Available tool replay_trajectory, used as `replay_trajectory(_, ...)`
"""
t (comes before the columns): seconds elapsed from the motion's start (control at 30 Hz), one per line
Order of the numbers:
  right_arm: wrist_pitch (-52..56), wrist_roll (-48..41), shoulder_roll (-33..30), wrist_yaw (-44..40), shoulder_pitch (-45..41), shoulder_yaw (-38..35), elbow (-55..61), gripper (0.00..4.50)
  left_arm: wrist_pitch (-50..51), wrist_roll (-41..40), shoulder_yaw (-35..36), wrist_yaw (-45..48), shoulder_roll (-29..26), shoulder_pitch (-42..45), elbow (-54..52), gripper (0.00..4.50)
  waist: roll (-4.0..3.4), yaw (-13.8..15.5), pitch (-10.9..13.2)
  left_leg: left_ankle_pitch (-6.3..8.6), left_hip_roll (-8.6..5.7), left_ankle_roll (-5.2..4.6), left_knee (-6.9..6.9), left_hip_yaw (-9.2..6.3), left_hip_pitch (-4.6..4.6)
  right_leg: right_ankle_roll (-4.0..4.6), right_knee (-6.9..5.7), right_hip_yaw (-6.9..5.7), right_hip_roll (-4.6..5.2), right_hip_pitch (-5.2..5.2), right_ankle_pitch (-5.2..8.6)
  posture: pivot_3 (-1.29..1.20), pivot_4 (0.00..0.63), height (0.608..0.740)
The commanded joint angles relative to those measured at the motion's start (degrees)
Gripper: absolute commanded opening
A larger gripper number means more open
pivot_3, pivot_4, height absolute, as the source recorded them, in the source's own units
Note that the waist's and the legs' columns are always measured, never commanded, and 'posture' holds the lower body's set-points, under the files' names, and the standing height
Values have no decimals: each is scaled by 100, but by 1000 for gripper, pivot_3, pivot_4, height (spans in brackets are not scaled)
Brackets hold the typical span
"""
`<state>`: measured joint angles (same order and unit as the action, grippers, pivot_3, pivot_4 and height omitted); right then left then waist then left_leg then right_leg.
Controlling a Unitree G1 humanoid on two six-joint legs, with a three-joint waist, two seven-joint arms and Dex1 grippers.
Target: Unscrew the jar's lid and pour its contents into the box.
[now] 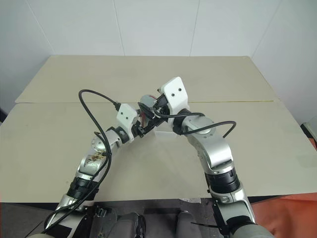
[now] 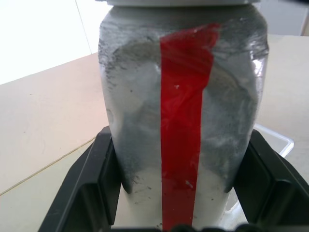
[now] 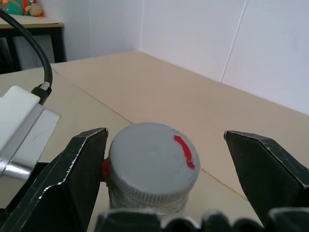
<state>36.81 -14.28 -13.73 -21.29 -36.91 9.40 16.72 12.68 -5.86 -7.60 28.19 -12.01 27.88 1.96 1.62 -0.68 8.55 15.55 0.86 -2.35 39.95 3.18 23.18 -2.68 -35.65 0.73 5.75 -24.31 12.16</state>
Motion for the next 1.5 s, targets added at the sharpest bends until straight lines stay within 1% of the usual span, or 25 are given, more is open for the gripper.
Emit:
replay_trajectory(0.03,-20,38,48,-7,-132,-7,78,4471,-61,-59,60,17,9,149,-191,2787,0,0,0,0,0,0,0,0,0,0,0,0,0,0,0,0,150,740)
replay_trajectory(0.97,31,-73,143,58,-141,-337,-83,4471,-50,-91,80,10,-14,123,-220,2787,0,-2,0,0,0,0,0,0,0,0,0,0,0,0,0,0,150,740)
replay_trajectory(1.23,99,-146,11,18,1,-442,112,4471,153,-280,289,-99,42,101,-294,2787,0,-3,0,0,0,0,0,0,0,0,0,0,0,-1,0,0,150,740)
replay_trajectory(1.5,131,-277,-89,44,81,-537,308,4471,224,-330,317,-53,-6,50,-385,2787,0,-1,0,0,0,0,0,-1,0,0,0,0,0,0,0,0,150,740)
